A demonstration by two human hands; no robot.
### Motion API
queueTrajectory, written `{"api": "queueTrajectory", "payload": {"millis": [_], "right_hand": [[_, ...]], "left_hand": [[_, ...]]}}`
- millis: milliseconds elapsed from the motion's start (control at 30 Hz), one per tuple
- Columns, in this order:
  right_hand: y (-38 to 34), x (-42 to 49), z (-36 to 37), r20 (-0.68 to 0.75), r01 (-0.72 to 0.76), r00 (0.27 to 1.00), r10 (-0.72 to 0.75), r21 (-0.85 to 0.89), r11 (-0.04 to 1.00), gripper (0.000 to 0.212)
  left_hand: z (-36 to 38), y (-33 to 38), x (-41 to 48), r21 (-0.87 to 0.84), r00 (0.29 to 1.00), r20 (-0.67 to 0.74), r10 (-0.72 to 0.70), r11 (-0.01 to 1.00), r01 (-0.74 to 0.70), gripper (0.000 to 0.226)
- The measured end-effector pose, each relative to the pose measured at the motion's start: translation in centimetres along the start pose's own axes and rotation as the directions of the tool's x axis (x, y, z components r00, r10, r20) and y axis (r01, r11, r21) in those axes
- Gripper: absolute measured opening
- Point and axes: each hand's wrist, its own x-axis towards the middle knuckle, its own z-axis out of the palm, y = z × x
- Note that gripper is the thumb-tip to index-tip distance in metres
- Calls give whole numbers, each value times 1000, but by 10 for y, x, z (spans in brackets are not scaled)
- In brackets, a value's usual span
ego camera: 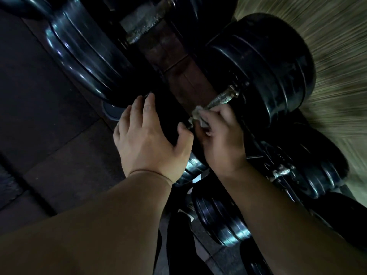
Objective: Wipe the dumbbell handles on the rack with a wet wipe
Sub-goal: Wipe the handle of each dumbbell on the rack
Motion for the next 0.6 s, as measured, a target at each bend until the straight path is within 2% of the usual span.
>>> {"api": "queueTrajectory", "payload": {"millis": [133,167,267,300,367,467,533,600], "right_hand": [[8,11,-3,-80,-37,996,40,34,999,24],[10,10,-1,-60,-51,997,53,47,998,23],[7,-3,9,135,-42,990,32,69,997,32],[6,-3,8,146,-35,989,28,42,999,28],[1,5,-1,62,-40,997,39,9,999,16],[-1,13,-11,-127,5,992,-1,34,999,12],[1,11,-8,-151,8,988,-1,49,999,15],[3,5,-4,-111,2,994,8,84,996,25]], "left_hand": [[0,0,1,4,1000,3,1,1000,-1,87],[0,0,1,5,1000,4,0,1000,0,87],[0,1,1,-11,1000,-6,1,1000,-1,87],[0,1,1,-14,1000,-11,0,1000,-1,87],[0,0,1,-5,1000,-15,0,1000,0,87],[0,1,0,-5,1000,0,-2,1000,2,88],[-1,2,0,-5,1000,2,-2,1000,2,88],[-1,2,0,-2,1000,-1,0,1000,0,88]]}}
